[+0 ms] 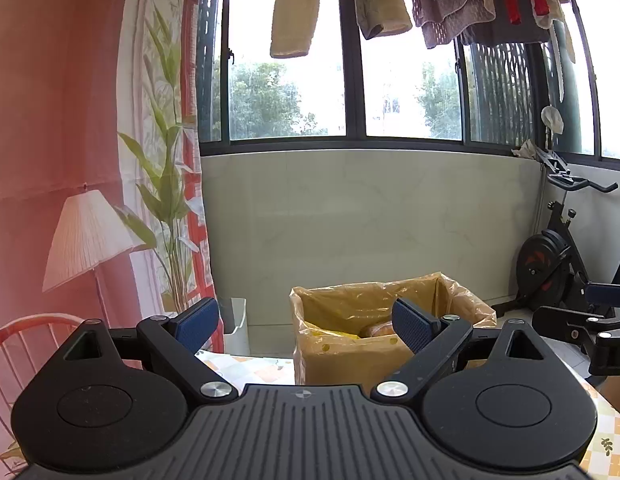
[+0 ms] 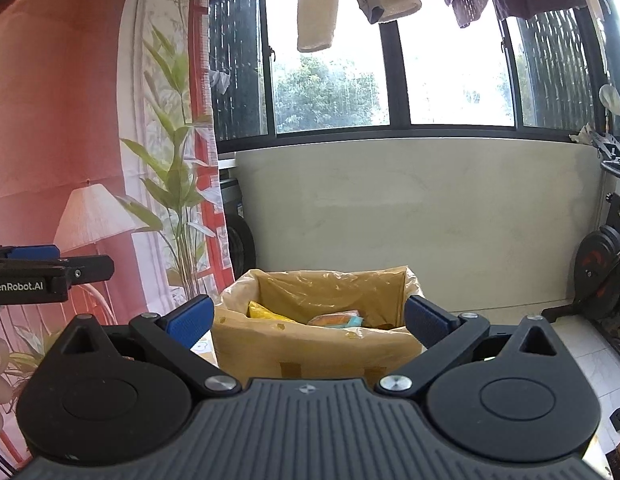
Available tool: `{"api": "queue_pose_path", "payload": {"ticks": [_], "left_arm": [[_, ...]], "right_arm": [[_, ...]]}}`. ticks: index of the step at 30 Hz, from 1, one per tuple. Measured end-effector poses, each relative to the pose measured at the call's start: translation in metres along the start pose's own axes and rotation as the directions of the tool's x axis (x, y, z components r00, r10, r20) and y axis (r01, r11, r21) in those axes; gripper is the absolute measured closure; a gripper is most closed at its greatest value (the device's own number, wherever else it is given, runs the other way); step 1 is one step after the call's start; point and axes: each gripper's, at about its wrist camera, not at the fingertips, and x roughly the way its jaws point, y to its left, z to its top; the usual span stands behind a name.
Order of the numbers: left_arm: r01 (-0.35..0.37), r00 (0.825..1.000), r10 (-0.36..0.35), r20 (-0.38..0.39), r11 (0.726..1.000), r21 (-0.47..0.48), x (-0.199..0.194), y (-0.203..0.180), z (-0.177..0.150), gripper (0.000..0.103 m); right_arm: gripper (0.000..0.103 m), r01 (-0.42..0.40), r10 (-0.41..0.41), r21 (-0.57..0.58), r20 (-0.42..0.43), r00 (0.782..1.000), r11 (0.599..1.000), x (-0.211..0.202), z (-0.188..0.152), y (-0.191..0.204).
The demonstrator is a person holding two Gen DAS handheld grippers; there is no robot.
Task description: Organize snacks
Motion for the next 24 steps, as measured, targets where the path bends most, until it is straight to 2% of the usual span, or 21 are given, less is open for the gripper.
{"api": "queue_pose_path", "payload": {"ticks": [24], "left_arm": [[0.008,1.000,-0.008,-0.009,1.000,-0.029,0.0000,0.0059,-0.0012,0.008]], "right_arm": [[0.000,0.038,-0.039,-0.013,-0.026,0.999,0.999,-0.0020,-0.0040,0.0032]]}}
